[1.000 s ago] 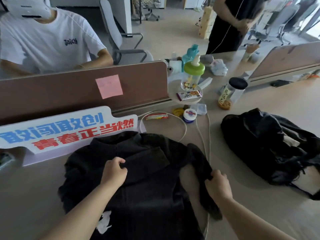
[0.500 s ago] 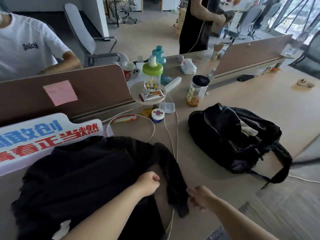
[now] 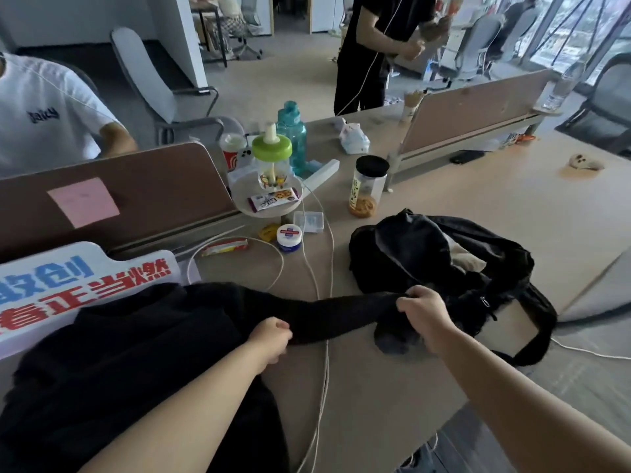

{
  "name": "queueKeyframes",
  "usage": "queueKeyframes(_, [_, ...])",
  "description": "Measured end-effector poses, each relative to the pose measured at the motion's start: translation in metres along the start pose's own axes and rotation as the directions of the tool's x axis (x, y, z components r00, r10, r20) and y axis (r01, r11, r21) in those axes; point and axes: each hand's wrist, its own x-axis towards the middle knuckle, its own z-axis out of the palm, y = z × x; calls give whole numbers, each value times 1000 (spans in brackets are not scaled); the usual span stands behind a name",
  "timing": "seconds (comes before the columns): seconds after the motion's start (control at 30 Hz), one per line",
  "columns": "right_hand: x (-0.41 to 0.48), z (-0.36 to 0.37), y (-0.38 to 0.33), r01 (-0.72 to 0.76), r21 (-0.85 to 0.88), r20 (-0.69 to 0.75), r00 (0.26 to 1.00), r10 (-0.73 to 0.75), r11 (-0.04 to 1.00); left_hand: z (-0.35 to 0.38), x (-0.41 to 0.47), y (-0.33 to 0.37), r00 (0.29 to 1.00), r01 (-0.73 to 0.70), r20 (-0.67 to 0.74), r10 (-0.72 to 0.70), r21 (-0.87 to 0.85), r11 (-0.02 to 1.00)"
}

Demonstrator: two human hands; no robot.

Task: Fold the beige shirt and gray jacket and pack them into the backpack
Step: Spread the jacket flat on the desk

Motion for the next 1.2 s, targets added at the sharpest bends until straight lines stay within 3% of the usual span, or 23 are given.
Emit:
queueKeyframes(0.13, [17, -42, -22, 138, -171, -128, 979, -161, 975, 17, 6, 16, 995, 98, -1, -100, -168, 981])
queueKeyframes(0.3, [24, -29, -39, 297, -458, -15, 940, -341, 838, 19, 2, 25, 1000, -2, 3, 2, -129, 992])
queueKeyframes(0.4, [20, 4, -64, 379, -526, 66, 911, -408, 761, 1, -10, 34, 998, -59, 15, 66, -276, 959])
queueKeyframes(0.47, [9, 35, -91, 483, -578, 112, 845, -522, 658, -24, -22, 32, 997, -75, 3, 83, -397, 915])
queueKeyframes(0.57, [-23, 97, -136, 657, -527, 187, 708, -681, 539, -76, -43, 10, 996, -95, -57, 76, -609, 788])
queueKeyframes(0.63, [-59, 148, -162, 778, -391, 250, 604, -757, 492, -116, -56, -18, 991, -112, -131, 28, -697, 708])
queueKeyframes(0.7, [-103, 203, -174, 901, -198, 381, 433, -817, 385, -158, -71, -56, 977, -121, -206, -62, -766, 631])
queueKeyframes(0.77, [-146, 257, -165, 980, -72, 552, 193, -811, 183, -194, -84, -103, 962, -138, -239, -131, -841, 523])
queueKeyframes(0.8, [-165, 279, -154, 994, -44, 630, 102, -770, 95, -209, -90, -128, 957, -145, -244, -158, -871, 470])
queueKeyframes(0.83, [-182, 295, -142, 998, -31, 698, 57, -714, 50, -221, -94, -154, 950, -146, -247, -190, -892, 428])
queueKeyframes(0.87, [-196, 307, -129, 999, -29, 753, 48, -657, 39, -230, -99, -177, 944, -138, -243, -224, -906, 399])
queueKeyframes(0.93, [-209, 321, -99, 995, -66, 850, 98, -517, 79, -240, -105, -216, 930, -80, -211, -302, -917, 391])
queueKeyframes(1.07, [-193, 320, -49, 943, -218, 911, 289, -295, 253, -240, -107, -249, 901, 57, -169, -399, -867, 496])
queueKeyframes(1.2, [-163, 307, -37, 830, -397, 842, 499, -204, 393, -233, -86, -245, 883, 2, -273, -382, -813, 583])
